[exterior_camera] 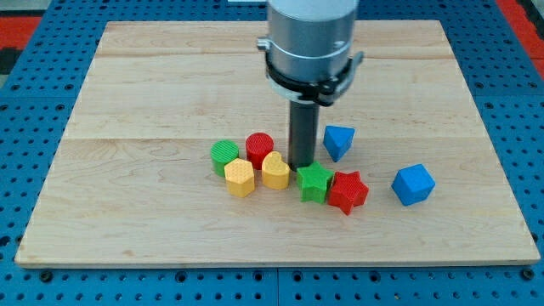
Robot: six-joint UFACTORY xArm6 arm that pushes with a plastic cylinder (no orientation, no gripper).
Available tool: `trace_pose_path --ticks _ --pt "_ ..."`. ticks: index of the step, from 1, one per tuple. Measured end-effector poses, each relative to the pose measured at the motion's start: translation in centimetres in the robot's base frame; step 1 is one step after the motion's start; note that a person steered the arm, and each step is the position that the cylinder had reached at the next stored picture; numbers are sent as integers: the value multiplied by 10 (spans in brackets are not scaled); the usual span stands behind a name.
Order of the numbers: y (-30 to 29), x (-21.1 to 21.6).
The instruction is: Move the blue triangle to the top right of the green star
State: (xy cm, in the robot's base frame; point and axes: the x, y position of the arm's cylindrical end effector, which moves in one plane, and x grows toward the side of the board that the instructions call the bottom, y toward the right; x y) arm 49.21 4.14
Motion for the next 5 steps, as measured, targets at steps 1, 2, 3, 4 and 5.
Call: trace_pose_path --ticks 1,2,3,4,5 --pt "24 -1" --pt "41 -15" --pt "65 -15" --pt "82 -24" --pt "83 -34"
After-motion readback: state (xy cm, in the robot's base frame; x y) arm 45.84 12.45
